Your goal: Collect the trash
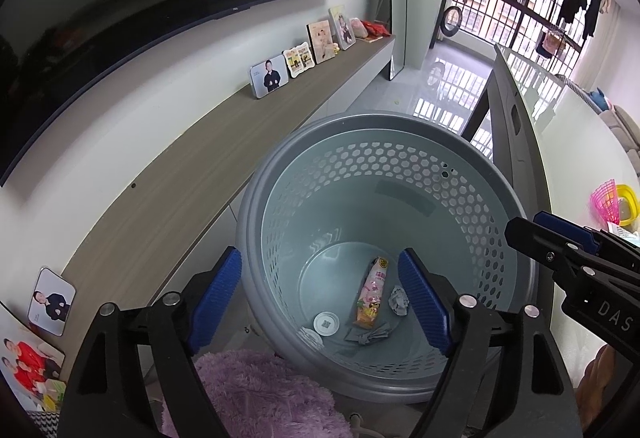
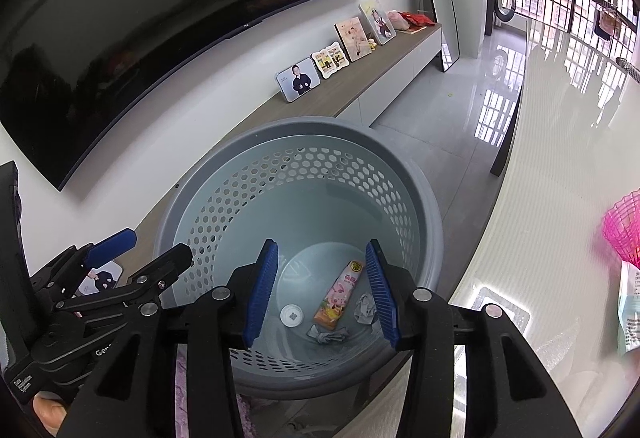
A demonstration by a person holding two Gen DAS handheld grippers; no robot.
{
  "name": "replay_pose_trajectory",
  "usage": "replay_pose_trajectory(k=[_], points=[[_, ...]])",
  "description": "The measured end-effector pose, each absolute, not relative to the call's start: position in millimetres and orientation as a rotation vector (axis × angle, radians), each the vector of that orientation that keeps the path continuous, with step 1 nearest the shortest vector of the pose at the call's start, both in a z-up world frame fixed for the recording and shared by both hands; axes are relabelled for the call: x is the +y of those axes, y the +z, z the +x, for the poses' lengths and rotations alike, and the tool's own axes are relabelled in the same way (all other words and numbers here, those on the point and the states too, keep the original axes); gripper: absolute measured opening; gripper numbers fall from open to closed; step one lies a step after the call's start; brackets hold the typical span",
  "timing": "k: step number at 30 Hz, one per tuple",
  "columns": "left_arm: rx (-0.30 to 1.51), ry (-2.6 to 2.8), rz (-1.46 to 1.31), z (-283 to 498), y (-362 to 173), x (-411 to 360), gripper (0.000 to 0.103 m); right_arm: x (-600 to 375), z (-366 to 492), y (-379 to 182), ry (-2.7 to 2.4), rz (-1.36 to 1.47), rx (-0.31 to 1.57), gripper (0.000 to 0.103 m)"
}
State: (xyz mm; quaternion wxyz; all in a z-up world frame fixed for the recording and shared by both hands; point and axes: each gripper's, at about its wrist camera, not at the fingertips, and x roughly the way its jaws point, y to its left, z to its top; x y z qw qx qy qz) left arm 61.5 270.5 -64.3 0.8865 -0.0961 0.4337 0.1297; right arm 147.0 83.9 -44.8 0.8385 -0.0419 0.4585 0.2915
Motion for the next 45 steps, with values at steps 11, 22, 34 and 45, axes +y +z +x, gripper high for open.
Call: replay_pose_trajectory(k=[11, 22, 34, 45], points=[[0.870, 0.289, -0.201, 50, -54, 271, 0.094, 77, 135, -36, 0.601, -0.094, 0.924, 0.059], [0.858, 0.292, -0.192, 38, -45, 268, 0.096, 66, 121, -30, 0.580, -0.097, 0.908, 0.063], [0.846, 0.276, -0.165, 29, -36, 251, 0.096, 42, 110, -27, 0.530, -0.062, 0.903, 0.065], [0.841, 0.232, -0.128, 25, -32, 221, 0.096, 8, 99, -23, 0.469, -0.018, 0.890, 0.066]])
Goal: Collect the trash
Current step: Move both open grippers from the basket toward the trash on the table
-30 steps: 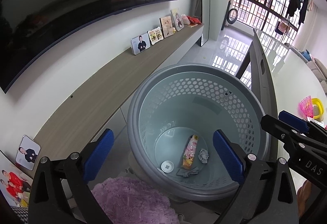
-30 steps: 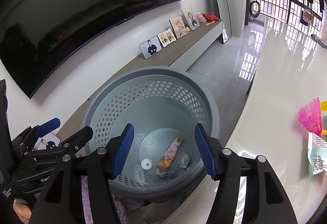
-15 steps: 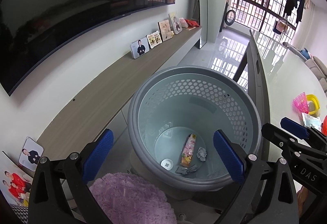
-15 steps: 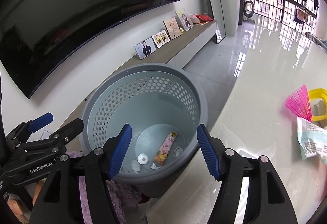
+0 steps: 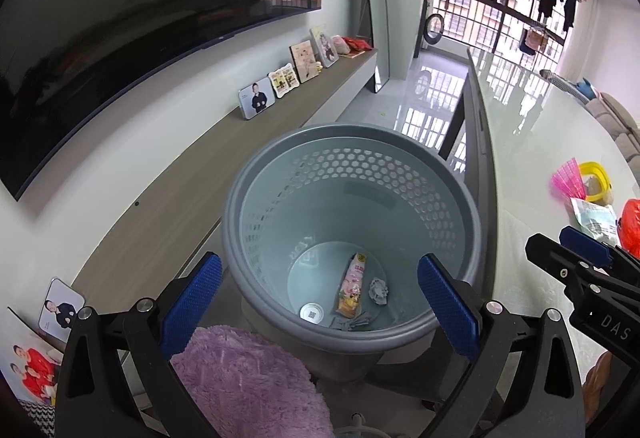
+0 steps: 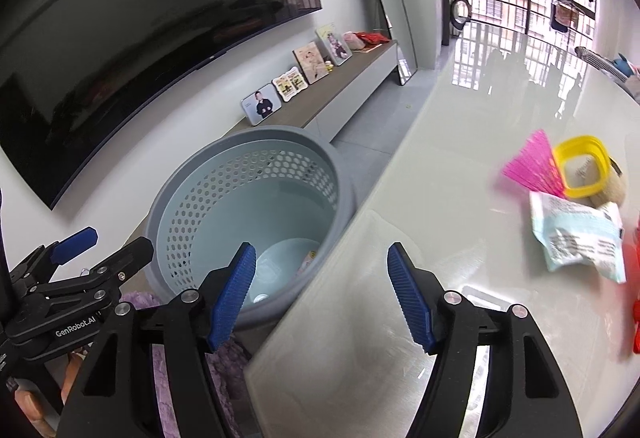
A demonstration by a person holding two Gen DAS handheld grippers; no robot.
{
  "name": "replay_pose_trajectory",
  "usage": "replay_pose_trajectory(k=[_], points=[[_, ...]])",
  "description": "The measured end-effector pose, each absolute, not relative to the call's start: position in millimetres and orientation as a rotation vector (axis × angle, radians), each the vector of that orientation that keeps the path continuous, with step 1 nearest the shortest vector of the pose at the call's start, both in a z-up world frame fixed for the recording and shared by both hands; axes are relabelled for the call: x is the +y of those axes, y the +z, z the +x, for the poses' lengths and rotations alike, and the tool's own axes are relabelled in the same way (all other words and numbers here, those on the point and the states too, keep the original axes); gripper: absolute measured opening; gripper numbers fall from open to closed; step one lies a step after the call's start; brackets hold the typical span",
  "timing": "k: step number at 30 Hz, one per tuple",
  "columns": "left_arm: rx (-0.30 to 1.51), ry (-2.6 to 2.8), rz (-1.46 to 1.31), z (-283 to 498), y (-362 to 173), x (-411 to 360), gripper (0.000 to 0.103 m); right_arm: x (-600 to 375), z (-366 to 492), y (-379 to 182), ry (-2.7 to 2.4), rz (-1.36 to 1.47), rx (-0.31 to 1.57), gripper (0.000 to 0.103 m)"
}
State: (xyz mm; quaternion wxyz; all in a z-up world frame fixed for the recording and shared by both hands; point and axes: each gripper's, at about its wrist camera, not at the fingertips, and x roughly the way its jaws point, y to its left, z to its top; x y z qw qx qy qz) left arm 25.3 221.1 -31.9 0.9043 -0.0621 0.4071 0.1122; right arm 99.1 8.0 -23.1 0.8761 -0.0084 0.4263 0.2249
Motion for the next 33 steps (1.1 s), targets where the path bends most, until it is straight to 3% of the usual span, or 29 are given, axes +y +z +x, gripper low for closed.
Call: replay_pose_trajectory(k=[33], points=[[0.838, -0.090, 0.000, 38, -28, 88, 0.097, -157, 42, -17, 0.128, 0.171, 0.832, 0.067]])
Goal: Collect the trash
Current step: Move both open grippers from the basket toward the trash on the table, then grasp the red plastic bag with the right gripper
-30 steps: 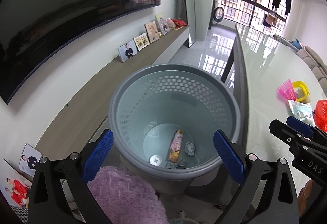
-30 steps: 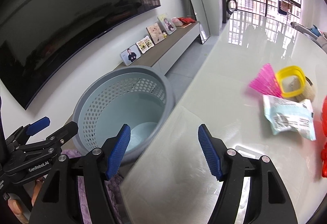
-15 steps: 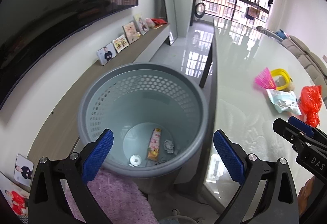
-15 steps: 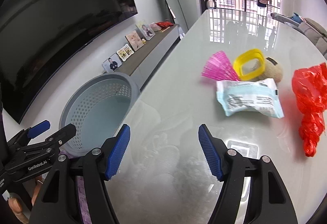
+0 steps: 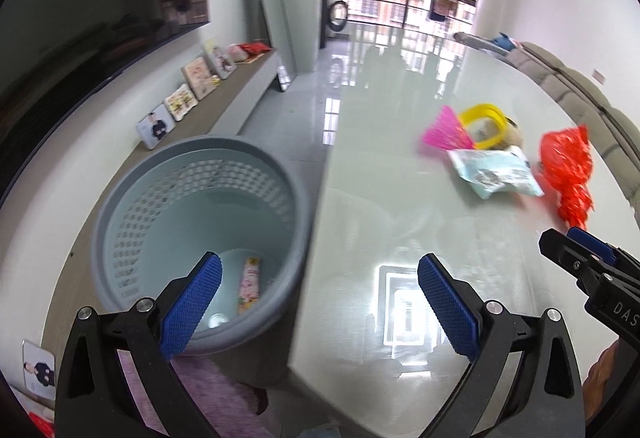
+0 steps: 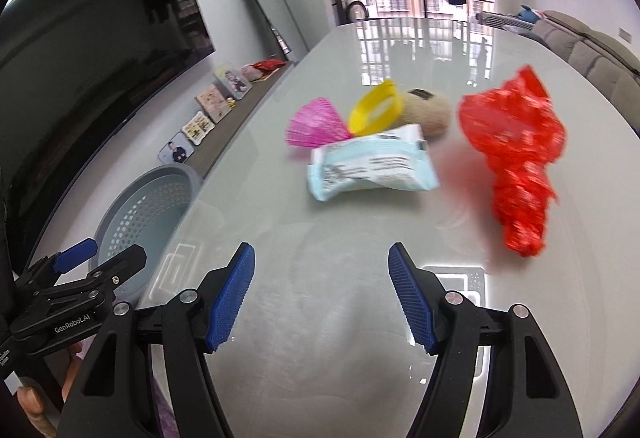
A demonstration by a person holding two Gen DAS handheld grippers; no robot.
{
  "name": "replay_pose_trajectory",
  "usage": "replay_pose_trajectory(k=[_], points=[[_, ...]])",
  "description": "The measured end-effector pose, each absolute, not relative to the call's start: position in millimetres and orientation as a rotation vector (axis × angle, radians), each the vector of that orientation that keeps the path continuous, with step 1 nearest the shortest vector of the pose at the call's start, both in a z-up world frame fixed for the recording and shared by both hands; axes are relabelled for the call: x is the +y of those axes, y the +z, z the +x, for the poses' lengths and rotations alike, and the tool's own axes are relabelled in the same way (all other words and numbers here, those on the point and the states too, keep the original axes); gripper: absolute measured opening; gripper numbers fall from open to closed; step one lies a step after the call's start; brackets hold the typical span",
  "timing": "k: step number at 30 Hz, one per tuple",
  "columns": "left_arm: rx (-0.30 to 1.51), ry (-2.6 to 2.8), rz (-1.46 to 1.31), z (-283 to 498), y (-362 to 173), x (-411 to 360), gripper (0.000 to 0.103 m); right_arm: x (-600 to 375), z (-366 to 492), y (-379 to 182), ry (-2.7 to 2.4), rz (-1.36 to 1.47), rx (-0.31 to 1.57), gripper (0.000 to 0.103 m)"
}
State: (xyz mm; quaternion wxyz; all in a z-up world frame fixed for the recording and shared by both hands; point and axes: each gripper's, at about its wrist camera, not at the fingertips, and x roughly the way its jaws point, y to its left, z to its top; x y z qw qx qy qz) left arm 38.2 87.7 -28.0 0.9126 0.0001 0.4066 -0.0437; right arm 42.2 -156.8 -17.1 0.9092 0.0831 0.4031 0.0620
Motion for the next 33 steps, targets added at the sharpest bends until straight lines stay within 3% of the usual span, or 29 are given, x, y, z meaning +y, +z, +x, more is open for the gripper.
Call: replay_pose_trajectory(k=[15, 33], points=[[0.872, -0.227, 0.066, 59, -38, 9, 0.097, -249, 41, -30, -0.064, 0.235, 0.856, 0.067], [0.883, -0.231, 0.075, 94, -34, -19, 0.097, -278, 99, -39, -0.107, 0.199, 0.912, 0.067]])
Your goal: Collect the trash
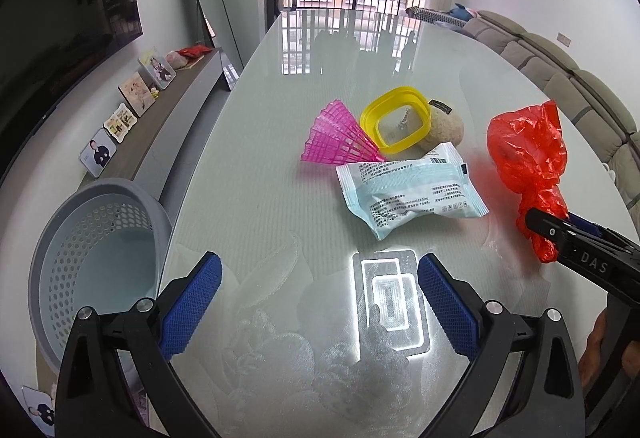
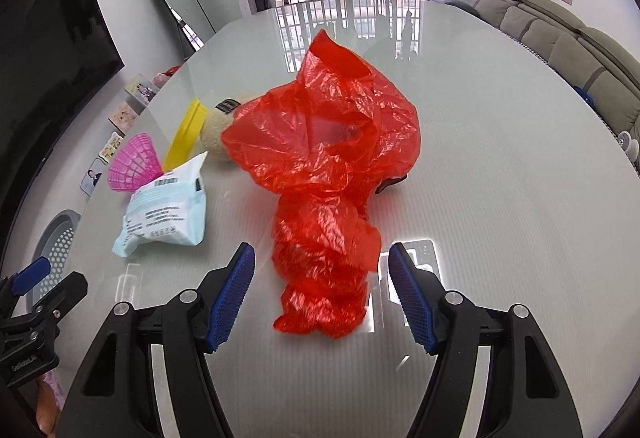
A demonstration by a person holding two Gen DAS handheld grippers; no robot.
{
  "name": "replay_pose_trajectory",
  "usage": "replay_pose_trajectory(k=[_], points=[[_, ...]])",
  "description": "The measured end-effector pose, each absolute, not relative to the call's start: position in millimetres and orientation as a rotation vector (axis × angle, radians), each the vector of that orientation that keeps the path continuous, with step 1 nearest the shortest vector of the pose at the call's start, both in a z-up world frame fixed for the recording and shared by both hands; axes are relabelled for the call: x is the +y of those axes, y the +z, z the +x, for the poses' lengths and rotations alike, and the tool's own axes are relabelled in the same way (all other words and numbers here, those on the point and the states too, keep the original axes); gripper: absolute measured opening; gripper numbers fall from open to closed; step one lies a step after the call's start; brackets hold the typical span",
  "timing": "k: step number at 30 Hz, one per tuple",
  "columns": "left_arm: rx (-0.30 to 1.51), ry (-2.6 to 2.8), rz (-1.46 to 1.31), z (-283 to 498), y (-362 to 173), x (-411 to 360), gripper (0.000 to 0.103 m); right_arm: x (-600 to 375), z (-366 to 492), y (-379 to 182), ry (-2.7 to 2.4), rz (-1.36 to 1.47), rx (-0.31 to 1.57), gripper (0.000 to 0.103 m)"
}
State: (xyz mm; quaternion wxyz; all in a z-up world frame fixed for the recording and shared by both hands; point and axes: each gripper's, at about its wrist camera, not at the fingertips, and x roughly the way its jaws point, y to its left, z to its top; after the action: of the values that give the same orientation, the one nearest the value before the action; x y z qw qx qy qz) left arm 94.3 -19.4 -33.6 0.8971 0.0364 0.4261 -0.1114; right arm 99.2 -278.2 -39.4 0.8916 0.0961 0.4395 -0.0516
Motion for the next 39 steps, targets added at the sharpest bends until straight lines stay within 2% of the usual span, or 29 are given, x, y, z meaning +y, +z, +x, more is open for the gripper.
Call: replay_pose_trajectory(k=[9, 13, 31, 39], points=[[0.915, -0.235, 0.069, 104, -42, -27, 0.097, -280, 113, -47, -0.093, 0.192, 0.906, 0.066], [0.916, -0.241, 0.078, 106, -43, -36, 0.097, -284, 112, -49, -0.076, 0.201, 0.908, 0.044], [0.900, -0.274, 0.087, 129, -28, -80, 0.097, -315, 76, -34, -0.067, 0.315, 0.812, 0.042], [0.952, -0.316, 0.097, 152, -39, -107, 0.097, -327, 67, -29, -0.047, 0.381, 0.787, 0.042]])
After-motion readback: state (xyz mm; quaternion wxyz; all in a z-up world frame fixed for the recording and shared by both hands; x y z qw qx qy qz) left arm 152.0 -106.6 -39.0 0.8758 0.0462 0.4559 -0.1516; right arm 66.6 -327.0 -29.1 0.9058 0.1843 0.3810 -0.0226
